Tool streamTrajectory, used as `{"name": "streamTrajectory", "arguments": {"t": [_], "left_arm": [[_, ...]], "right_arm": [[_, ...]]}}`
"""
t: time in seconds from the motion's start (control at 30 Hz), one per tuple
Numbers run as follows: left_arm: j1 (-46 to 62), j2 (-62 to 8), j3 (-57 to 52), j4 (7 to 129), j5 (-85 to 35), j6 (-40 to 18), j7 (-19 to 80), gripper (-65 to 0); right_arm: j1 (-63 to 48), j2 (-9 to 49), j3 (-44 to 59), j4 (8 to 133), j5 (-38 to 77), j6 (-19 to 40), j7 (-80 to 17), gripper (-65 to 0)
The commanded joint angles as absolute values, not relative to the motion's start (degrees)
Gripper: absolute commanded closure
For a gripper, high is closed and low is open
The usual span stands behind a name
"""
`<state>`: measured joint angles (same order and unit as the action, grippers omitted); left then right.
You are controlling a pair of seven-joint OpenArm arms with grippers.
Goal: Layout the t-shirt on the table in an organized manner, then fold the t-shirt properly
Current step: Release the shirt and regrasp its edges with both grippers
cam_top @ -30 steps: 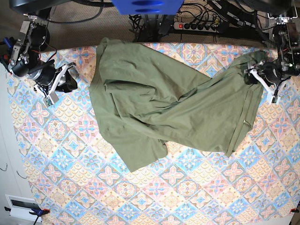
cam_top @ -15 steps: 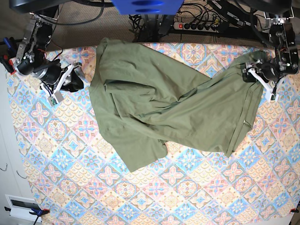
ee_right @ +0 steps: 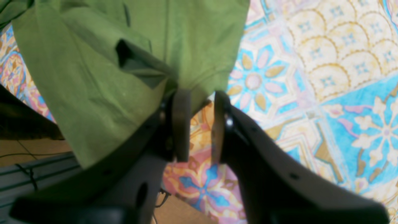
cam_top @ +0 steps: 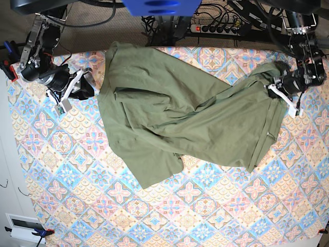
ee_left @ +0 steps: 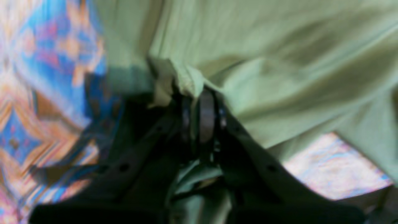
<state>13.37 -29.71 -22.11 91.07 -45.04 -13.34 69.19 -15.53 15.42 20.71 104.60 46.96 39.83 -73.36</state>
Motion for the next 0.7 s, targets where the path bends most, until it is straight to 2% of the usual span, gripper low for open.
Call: {"name": "streamTrajectory", "arguments": {"t": [0.0,0.27,0.47,0.67], "left_arm": [[13.3,-31.1,-23.7,93.1,-47.1,-13.5,69.0,-0.2],[13.6,-31.1,-24.7,98.0,-49.9,-13.5,69.1,0.0],[13.6,-31.1,-24.7,98.2,-49.8,-13.5,69.1,0.0],[13.6,-31.1,-24.7,98.1,-49.5,-13.5,69.1,0.0]], "right_arm": [[-15.3,16.3,20.5,105.8,48.2,40.0,-72.5,-13.3],[-15.3,16.3,12.7,106.0,48.2,40.0,-72.0,-14.1],[-14.7,16.1,10.9,106.2,48.5,40.0,-72.0,-25.8],[-13.8,13.3,8.8,107.5,48.5,40.0,-72.0,-27.1]]}}
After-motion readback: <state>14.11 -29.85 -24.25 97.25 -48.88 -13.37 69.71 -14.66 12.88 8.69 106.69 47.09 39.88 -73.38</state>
